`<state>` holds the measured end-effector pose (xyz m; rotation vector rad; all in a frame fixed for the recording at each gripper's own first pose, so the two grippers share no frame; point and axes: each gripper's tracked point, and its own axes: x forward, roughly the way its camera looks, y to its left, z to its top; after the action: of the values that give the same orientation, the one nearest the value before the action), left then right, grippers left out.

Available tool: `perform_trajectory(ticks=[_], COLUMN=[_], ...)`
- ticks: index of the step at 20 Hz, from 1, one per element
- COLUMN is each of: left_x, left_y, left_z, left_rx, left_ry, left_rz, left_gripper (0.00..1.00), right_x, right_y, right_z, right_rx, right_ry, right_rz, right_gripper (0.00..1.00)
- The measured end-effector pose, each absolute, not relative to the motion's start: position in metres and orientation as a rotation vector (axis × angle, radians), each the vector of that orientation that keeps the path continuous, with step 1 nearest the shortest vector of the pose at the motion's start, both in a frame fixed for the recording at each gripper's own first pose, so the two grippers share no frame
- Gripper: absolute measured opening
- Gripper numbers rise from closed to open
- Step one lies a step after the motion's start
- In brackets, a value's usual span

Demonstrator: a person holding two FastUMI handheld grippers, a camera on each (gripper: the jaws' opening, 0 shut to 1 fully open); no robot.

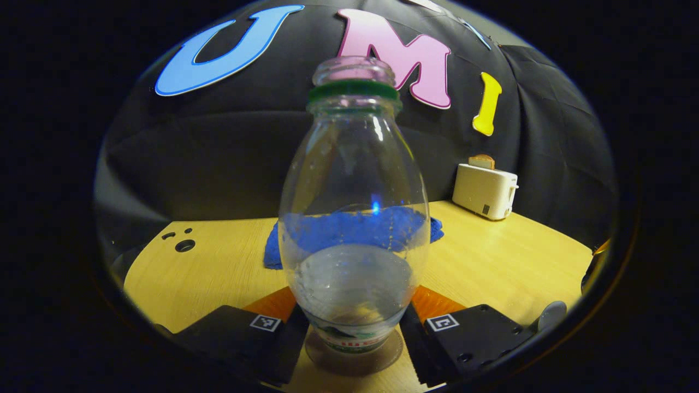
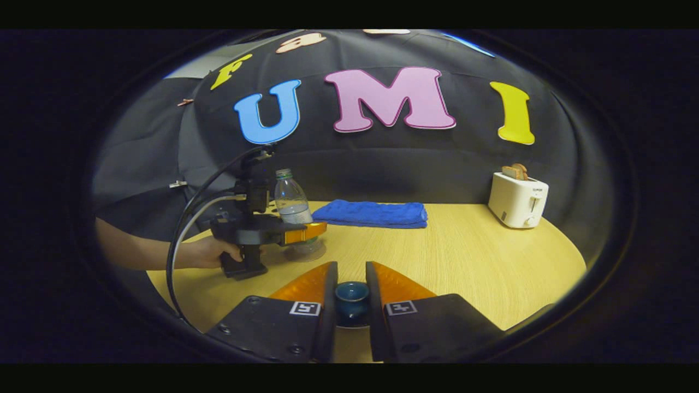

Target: Open the teacup lid with one hand, grasp the water bottle and pour water into the teacup with the other hand; after pouring, place the water bottle on the coaster and then close the teacup lid.

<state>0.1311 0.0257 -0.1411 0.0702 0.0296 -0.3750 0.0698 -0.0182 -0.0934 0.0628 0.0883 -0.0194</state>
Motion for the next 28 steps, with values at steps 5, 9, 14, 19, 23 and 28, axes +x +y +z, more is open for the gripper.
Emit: perform_trajectory(ticks=[5, 9, 14, 19, 23, 28], left_x=[0.071, 0.049, 0.000, -0.032, -0.037, -0.041], left_y=[0.041, 0.051, 0.070, 0.090, 0.089, 0.068], left_z=[-0.132, -0.157, -0.178, -0.175, -0.155, -0.151], left_rx=[0.073, 0.077, 0.085, 0.043, 0.076, 0.089], left_ry=[0.081, 0.133, 0.186, 0.197, 0.151, 0.143], left_rz=[-0.417, -0.460, -0.460, -0.422, -0.408, -0.452], left_gripper=[0.99, 0.98, 0.98, 0.98, 0.95, 0.95], right_x=[0.068, 0.077, 0.094, 0.095, 0.092, 0.096], right_y=[-0.022, -0.018, -0.013, -0.009, -0.005, -0.010], right_z=[-0.088, -0.087, -0.110, -0.143, -0.153, -0.155], right_rx=[0.046, 0.036, 0.018, -0.008, -0.014, -0.023], right_ry=[0.084, 0.066, 0.047, 0.066, 0.067, 0.062], right_rz=[-0.014, -0.008, 0.004, 0.016, 0.036, 0.027], right_gripper=[0.29, 0.28, 0.29, 0.24, 0.29, 0.33])
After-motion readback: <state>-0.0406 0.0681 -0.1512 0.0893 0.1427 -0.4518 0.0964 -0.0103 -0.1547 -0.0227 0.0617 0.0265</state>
